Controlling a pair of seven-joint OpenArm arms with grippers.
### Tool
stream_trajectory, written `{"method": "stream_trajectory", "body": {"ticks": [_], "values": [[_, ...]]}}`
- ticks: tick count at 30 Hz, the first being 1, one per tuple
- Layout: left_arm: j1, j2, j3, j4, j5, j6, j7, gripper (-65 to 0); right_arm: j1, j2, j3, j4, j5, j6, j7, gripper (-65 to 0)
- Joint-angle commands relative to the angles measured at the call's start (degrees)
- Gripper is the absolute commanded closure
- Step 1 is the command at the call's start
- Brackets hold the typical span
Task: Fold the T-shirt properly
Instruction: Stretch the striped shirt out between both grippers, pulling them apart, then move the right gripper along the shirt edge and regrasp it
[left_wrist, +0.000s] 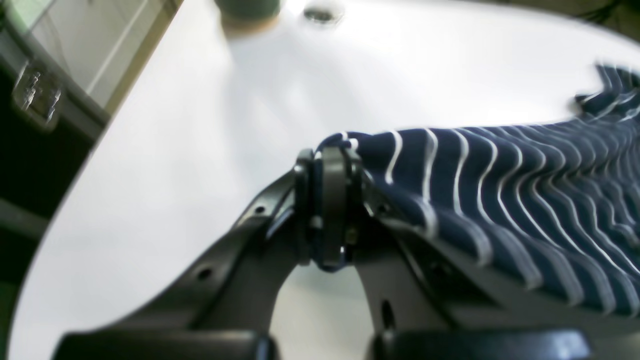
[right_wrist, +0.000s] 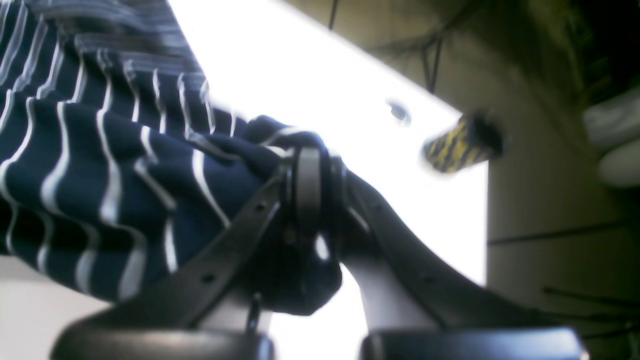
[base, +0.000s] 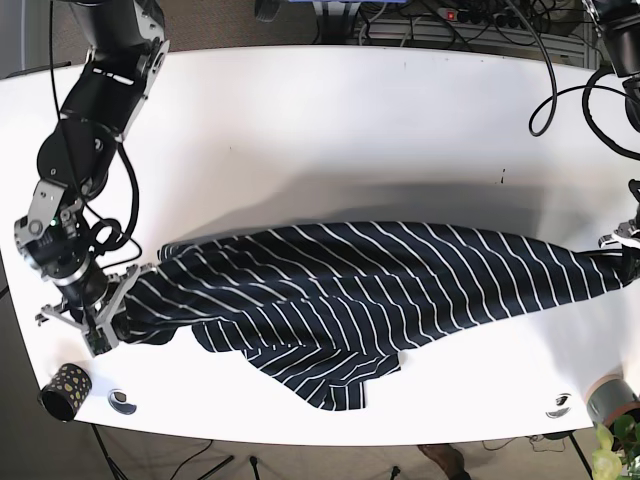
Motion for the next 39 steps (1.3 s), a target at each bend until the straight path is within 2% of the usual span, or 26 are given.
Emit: {"method": "stream_trajectory", "body": {"ticks": [1,8,17,20,25,29,33,35,39], "values": [[1.43,-0.99,-2.28,1.19,-0.93,-0.61,-1.84,0.0,-1.70,-0.82,2.04,2.95,0.84,-0.23,1.39,0.0],[6.79,-0.63,-6.68,0.92,-0.75,-4.92,-1.75,0.0,-11.98,-4.43,6.26,5.76,0.84,-0.23,1.39,0.0],[11.62,-1.07,-11.07,0.75,-0.40,-8.08,-1.75,0.0,-20.86,-8.91,11.36,5.94,0.84,-0.23,1.39,0.0],[12.15,-0.90,-12.13,0.75,2.94,-9.58,-1.75,0.0,-23.32,-10.67,12.85,6.03,0.84,-0.23,1.39,0.0],[12.15,0.60,-14.24,0.22,11.47,-15.73,-1.75,0.0,-27.54,-12.69,15.75,6.03,0.84,-0.23,1.39,0.0],[11.98,1.39,-16.79,-2.50,16.48,-20.39,-1.75,0.0,-30.53,-14.97,19.53,6.03,0.84,-0.23,1.39,0.0],[11.98,1.39,-16.87,-4.44,18.32,-23.64,-1.75,0.0,-32.82,-15.68,20.32,5.94,0.84,-0.23,1.39,0.0],[11.98,1.39,-16.87,-4.61,18.41,-24.35,-1.75,0.0,-33.43,-16.73,20.59,6.12,0.75,-0.23,1.39,-7.8],[11.98,1.39,-16.87,-4.79,18.50,-24.43,-1.75,0.0,-33.43,-17.35,20.59,8.84,0.84,-0.23,1.39,-32.3]]}}
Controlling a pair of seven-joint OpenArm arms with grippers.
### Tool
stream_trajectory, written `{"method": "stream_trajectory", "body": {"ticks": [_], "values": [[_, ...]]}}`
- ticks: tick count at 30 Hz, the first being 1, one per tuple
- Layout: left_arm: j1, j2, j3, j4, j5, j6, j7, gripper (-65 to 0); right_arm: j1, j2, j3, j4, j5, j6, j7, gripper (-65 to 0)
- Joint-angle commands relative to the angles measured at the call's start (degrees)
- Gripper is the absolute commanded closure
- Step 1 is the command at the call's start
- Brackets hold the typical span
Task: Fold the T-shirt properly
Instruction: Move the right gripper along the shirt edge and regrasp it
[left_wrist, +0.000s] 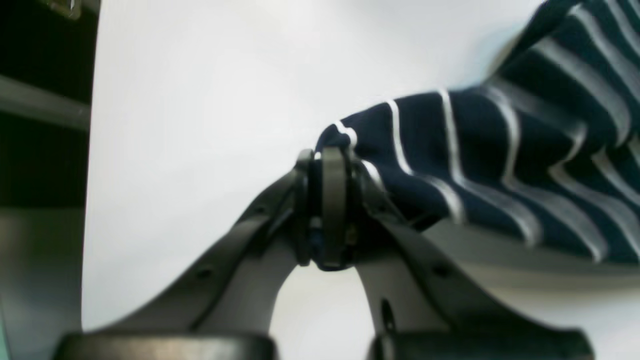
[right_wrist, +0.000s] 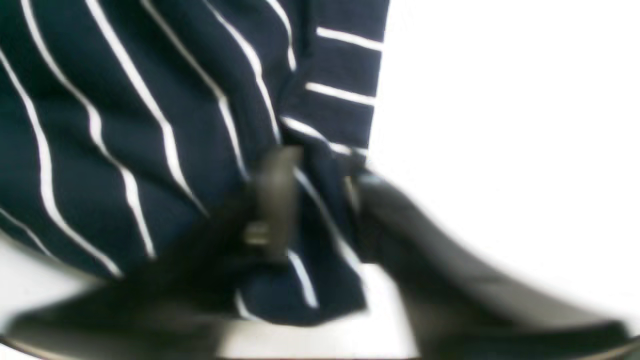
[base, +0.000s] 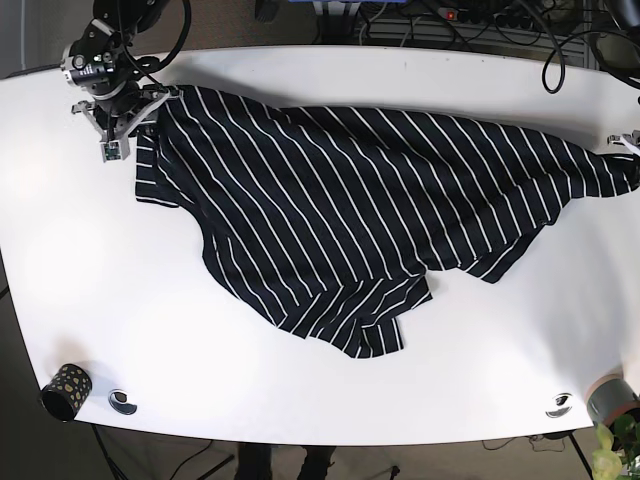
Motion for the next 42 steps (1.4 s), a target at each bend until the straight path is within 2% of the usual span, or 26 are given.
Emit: {"method": "stream_trajectory", "body": {"ticks": [1,3,5,8,12,17,20,25,30,37,42], "values": [[-0.33,-1.72,-0.59,0.70,-0.49,0.07,-1.27,0.0,0.53,0.51,0.00,3.62,0.88,-0.07,1.47,-36.3],[-0.33,-1.72,-0.59,0.70,-0.49,0.07,-1.27,0.0,1.68,0.42,-0.44,4.24,0.88,-0.07,1.47,-43.1],[-0.33,-1.63,-0.59,0.70,-0.49,0.07,-1.27,0.0,3.96,0.60,-1.14,4.15,0.88,-0.07,1.39,-45.2],[-0.33,-1.63,-0.59,0.78,-0.49,0.24,-1.27,0.0,8.09,1.04,-3.17,1.95,0.88,-0.07,1.39,-45.3],[-0.33,-1.54,-0.68,0.96,-0.49,0.33,-1.27,0.0,14.34,3.41,-7.30,-2.27,0.79,-0.07,1.39,-45.3],[-0.33,-1.45,-0.85,0.87,-0.58,0.33,-1.27,0.0,23.21,6.49,-12.84,-13.79,0.79,-0.07,1.39,-45.3],[-0.33,0.39,-0.85,1.14,-0.49,0.16,-1.27,0.0,29.46,8.33,-14.77,-22.75,0.79,-0.07,1.47,-45.3],[-0.33,1.54,-0.77,2.02,-0.41,0.07,-1.27,0.0,37.63,10.36,-15.30,-36.47,0.79,-0.07,3.06,-45.3],[-0.33,1.62,-0.50,1.93,-0.41,0.07,-1.27,0.0,43.87,12.03,-15.30,-49.48,0.79,-0.07,7.89,-45.3],[-0.33,1.71,-0.50,1.93,-0.41,0.24,-1.27,0.0,47.65,12.73,-16.00,-62.75,0.70,-0.07,15.01,-45.3],[-0.33,1.71,-0.68,1.93,-0.41,0.33,-1.27,0.0,47.30,11.85,-20.66,-63.19,0.88,-0.07,15.36,-45.3]]}}
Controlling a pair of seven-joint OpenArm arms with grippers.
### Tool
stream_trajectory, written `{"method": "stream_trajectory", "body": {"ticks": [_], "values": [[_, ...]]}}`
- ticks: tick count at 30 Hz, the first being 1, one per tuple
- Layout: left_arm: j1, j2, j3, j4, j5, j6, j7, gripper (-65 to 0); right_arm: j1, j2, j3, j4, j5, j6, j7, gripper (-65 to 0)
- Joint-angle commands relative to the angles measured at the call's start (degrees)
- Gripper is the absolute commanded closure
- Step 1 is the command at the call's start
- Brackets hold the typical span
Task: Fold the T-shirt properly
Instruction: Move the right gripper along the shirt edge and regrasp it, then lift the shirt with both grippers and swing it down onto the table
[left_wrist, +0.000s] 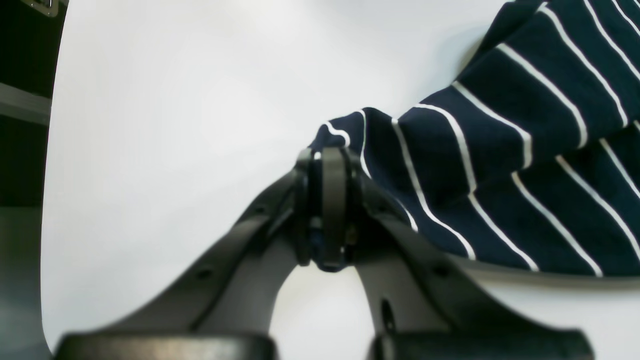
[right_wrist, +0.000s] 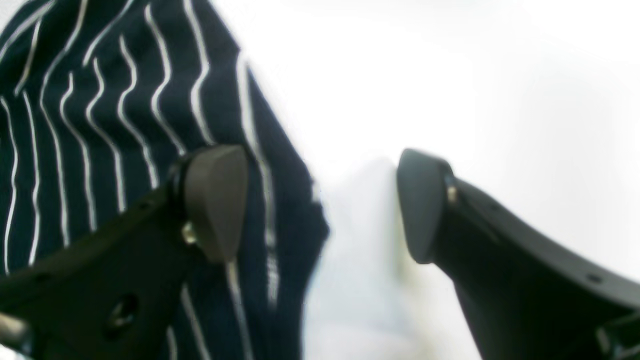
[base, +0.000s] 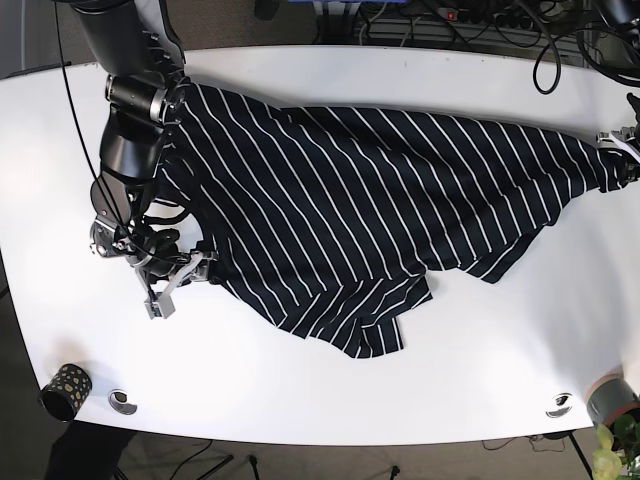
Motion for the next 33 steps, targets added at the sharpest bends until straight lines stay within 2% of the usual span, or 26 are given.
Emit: {"method": "stream_trajectory", "body": {"ticks": [1,3,8,11,13,16,17,21,26,31,33], "values": [[-0.31,-1.46,-0.77,1.08,-0.82,0.31,-1.29,0.0,1.10,-1.23,-2.22,0.39,0.53,0.36,-0.31,-45.3],[-0.31,-1.46,-0.85,0.99,-0.82,0.31,-1.29,0.0,1.10,-2.46,-2.92,0.39,0.44,0.36,-0.31,-45.3],[-0.31,-1.46,-0.85,1.08,1.99,0.31,-1.29,0.0,0.92,-2.98,-3.10,0.39,0.44,0.36,-0.31,-44.1],[-0.31,-1.37,-0.85,1.08,3.49,0.31,-1.29,0.0,0.39,-3.69,-3.10,0.39,0.18,0.36,-0.13,-34.7],[-0.31,-0.58,-0.85,1.08,3.66,0.31,-1.29,0.0,0.39,-3.60,-3.10,0.39,0.18,0.36,-0.13,-23.3],[-0.40,-0.40,-0.85,1.08,4.01,0.31,-1.29,0.0,0.31,-3.69,-3.19,0.56,0.35,0.36,-0.48,-1.9],[-0.48,-0.40,-0.85,1.08,4.01,0.31,-1.29,0.0,0.22,-3.69,-3.19,0.56,0.35,0.36,-0.66,0.0],[-1.89,-0.40,-0.94,2.04,4.01,0.31,-1.20,0.0,-1.28,-3.16,-2.75,3.20,0.44,0.36,-2.33,0.0],[-2.50,-0.40,-0.85,4.06,4.10,0.57,2.40,0.0,-6.29,-2.37,-0.37,18.41,0.44,0.36,-8.39,0.0],[-8.92,-0.40,1.43,4.06,4.10,5.76,5.74,0.0,-6.73,-2.10,-0.46,27.38,0.27,0.36,-13.05,0.0],[-12.79,-0.40,3.45,4.15,4.10,7.34,8.56,0.0,-6.20,-0.52,-1.08,30.02,0.44,0.36,-14.28,0.0]]}}
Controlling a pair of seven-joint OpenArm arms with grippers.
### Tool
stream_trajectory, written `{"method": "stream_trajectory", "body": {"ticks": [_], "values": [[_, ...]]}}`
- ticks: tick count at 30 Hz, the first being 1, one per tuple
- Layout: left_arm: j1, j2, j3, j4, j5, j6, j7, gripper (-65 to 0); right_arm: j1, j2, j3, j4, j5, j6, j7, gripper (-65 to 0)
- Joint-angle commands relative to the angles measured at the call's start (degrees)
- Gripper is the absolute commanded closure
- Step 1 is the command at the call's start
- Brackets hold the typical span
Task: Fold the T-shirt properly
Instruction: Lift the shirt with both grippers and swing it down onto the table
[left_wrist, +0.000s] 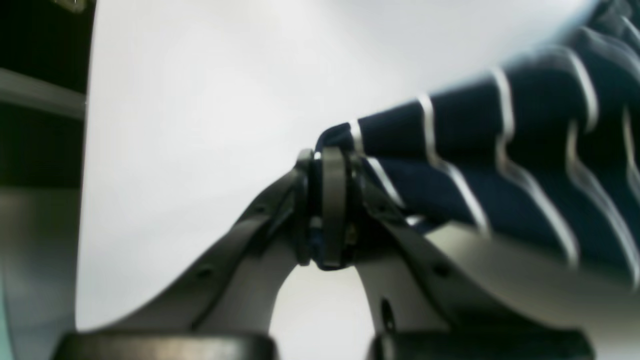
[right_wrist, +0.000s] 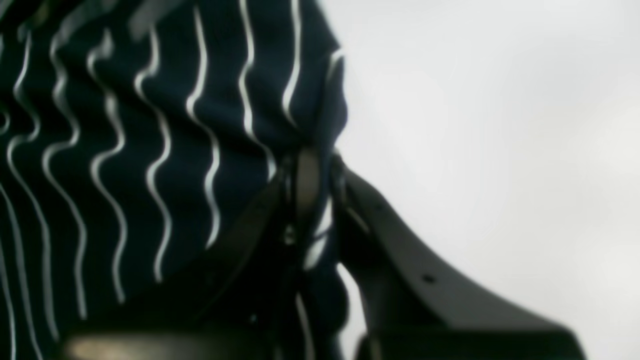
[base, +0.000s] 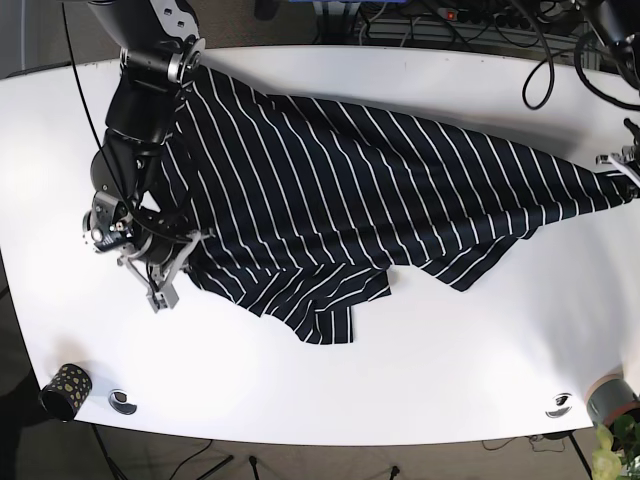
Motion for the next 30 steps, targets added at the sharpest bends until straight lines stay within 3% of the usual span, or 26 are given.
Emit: {"method": "stream_trajectory", "body": {"ticks": [1,12,16,20,30], "values": [[-4.21,-1.98,1.97,1.38,-0.62,1.99,0.85,0.0,2.96,2.26,-0.97,3.81,0.95,0.06,0.07,0.0],[-25.92,0.84,15.42,0.67,-0.44,5.86,6.30,0.0,17.91,6.04,-3.61,4.52,0.51,0.06,-3.71,0.0],[-34.28,1.01,18.94,-2.76,2.63,5.77,6.30,0.0,24.33,6.91,-7.21,3.90,0.51,0.06,-3.71,0.0],[-43.33,0.93,20.17,-6.27,3.42,5.77,6.30,0.0,31.89,8.85,-9.58,0.12,0.77,0.06,-3.71,0.0],[-65.05,-2.06,20.26,-15.77,3.42,5.51,6.12,0.0,48.33,9.99,-10.02,-4.80,0.95,0.06,-4.59,0.0]]}}
